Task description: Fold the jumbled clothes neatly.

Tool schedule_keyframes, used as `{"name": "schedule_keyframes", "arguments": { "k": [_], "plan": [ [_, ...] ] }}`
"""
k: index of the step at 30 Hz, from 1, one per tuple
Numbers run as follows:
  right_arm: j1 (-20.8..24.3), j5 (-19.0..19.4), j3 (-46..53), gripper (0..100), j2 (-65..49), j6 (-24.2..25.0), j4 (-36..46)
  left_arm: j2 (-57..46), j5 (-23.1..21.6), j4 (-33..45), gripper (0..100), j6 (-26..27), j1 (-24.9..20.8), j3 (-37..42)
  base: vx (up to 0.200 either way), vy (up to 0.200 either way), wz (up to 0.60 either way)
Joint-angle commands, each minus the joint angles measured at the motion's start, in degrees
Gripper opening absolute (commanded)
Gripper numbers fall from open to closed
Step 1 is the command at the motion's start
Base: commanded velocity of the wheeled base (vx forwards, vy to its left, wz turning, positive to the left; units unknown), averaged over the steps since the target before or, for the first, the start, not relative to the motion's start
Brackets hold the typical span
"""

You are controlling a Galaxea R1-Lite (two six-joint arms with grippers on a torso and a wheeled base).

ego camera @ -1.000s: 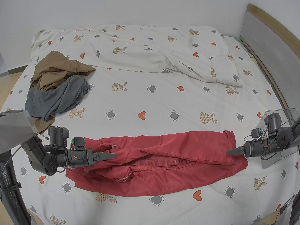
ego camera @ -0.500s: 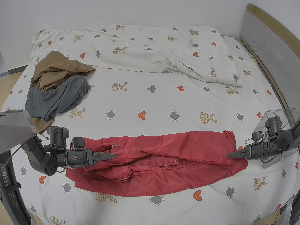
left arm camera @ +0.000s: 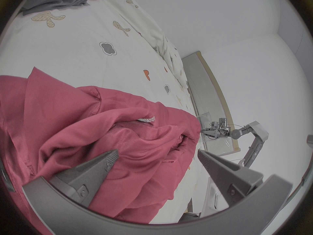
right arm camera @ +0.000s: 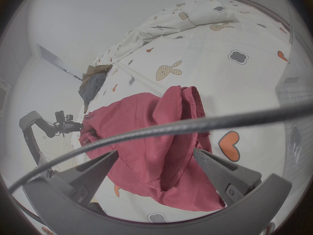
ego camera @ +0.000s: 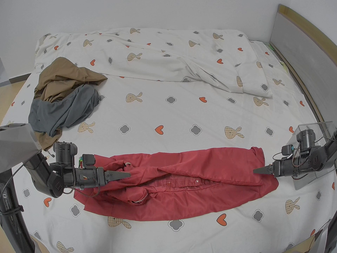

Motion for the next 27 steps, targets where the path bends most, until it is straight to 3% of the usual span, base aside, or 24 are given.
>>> {"name": "schedule_keyframes", "arguments": {
  "k": [1, 6, 16, 27],
  "plan": [
    [1.01, -2.54, 0.09, 100, 0.14, -0.10, -0.07, -0.05, 0.00, -0.04, 100, -0.01, -0.01, -0.02, 0.000, 0.000, 0.00],
    [2.41, -6.23, 0.18, 100, 0.14, -0.72, -0.07, -0.05, 0.00, -0.13, 100, -0.01, -0.01, -0.02, 0.000, 0.000, 0.00],
    [4.70, -6.14, -0.26, 100, 1.11, -0.63, -0.16, -0.05, 0.00, -0.13, 100, -0.01, -0.01, 0.07, 0.000, 0.000, 0.00],
    [2.68, -6.49, 0.09, 100, 1.37, -0.72, -0.25, -0.05, 0.00, -0.13, 100, 0.08, -0.01, 0.15, 0.000, 0.000, 0.00]
  ]
}}
